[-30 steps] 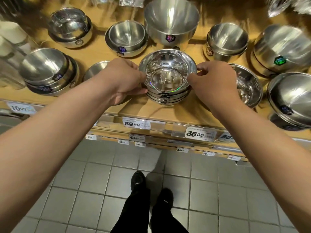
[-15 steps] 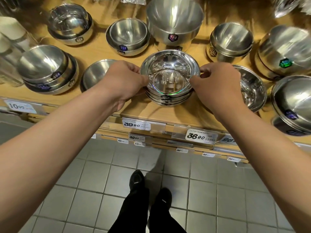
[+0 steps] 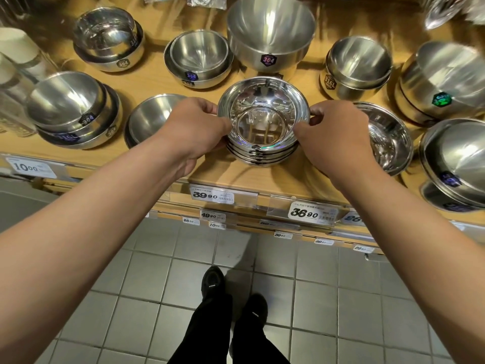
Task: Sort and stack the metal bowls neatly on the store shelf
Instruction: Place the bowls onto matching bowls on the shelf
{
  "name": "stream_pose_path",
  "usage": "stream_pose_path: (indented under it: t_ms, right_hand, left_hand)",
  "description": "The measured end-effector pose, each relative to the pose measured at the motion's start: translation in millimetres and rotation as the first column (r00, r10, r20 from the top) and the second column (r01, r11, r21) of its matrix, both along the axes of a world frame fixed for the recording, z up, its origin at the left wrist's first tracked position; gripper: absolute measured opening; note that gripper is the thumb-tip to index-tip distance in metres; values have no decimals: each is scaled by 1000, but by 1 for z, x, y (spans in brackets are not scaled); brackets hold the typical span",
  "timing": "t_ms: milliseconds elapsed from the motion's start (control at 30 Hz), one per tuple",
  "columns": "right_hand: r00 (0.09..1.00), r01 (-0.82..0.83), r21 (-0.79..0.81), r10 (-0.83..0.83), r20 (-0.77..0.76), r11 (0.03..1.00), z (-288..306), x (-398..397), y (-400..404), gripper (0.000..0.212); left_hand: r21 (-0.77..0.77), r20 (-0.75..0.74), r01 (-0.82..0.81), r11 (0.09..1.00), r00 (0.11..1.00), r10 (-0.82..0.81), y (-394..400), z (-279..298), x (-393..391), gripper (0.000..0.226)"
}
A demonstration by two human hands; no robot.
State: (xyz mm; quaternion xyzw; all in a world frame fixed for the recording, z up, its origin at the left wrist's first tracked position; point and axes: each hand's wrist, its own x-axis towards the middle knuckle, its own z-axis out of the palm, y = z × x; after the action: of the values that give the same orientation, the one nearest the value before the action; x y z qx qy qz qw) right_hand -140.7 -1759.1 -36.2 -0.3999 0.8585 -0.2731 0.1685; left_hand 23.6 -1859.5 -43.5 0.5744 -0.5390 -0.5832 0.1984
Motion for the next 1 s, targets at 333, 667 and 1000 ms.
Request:
stream_pose_path:
  t_ms: [333, 667, 1000]
  right_hand:
    - [998, -65, -39, 65, -1, 997, 37, 18, 27, 27]
    - [745, 116, -221, 62, 664, 968, 96, 42, 104, 16]
    - [721, 74, -339, 184, 668, 938, 122, 55, 137, 16]
  left_hand:
    - [-124, 17, -37, 992, 999, 39, 15, 30, 28, 16]
    - [-297, -98, -105, 949, 992, 79, 86, 106, 111, 16]
    - [-244, -149, -211, 946, 973, 178, 116, 127, 153, 15]
